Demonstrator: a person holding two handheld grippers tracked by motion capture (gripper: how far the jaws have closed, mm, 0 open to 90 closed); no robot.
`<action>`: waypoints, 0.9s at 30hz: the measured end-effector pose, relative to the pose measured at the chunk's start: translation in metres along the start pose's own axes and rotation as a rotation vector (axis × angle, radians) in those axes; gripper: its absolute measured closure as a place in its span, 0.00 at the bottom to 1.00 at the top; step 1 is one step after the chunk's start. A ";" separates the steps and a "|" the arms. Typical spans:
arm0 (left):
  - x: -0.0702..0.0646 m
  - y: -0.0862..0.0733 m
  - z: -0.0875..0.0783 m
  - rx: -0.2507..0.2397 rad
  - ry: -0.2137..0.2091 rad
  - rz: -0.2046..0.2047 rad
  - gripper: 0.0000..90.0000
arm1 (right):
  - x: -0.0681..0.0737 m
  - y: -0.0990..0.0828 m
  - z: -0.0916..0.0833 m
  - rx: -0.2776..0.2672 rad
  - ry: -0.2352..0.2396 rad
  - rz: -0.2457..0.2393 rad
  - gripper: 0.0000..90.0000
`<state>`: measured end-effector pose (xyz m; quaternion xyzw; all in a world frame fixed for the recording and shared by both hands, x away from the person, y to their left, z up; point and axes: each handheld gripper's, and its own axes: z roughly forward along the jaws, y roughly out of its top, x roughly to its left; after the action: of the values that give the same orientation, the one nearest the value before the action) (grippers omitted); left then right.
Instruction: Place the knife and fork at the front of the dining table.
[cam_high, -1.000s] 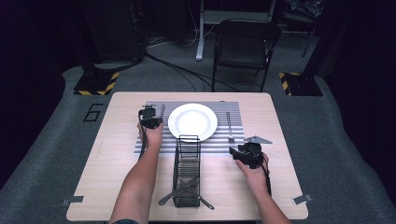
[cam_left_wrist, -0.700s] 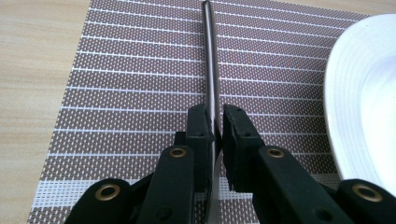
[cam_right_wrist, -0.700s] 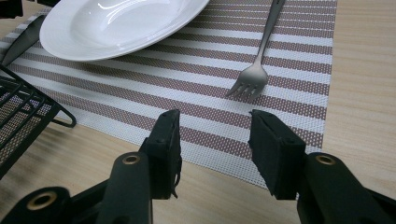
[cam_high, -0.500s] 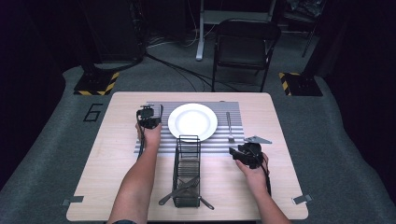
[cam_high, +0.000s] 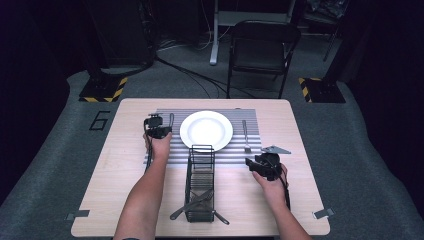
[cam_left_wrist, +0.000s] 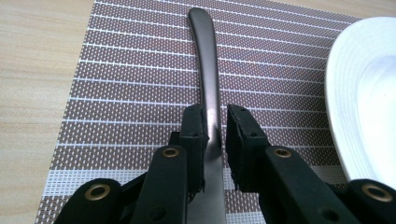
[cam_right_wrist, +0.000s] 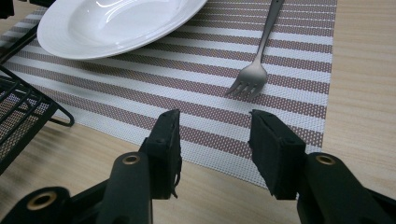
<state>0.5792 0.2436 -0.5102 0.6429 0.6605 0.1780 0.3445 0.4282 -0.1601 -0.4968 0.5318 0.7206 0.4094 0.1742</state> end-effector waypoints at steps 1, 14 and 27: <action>0.000 0.000 -0.001 0.001 -0.002 0.004 0.84 | 0.000 0.000 0.000 -0.001 0.000 0.001 0.59; 0.009 -0.001 -0.018 -0.010 -0.040 0.015 0.75 | 0.000 0.000 0.000 -0.003 -0.004 -0.006 0.59; 0.019 -0.015 -0.038 -0.001 -0.096 0.025 0.71 | 0.001 0.000 0.000 -0.003 -0.003 -0.009 0.59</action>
<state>0.5436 0.2684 -0.4975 0.6587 0.6350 0.1516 0.3740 0.4282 -0.1587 -0.4965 0.5288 0.7221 0.4090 0.1780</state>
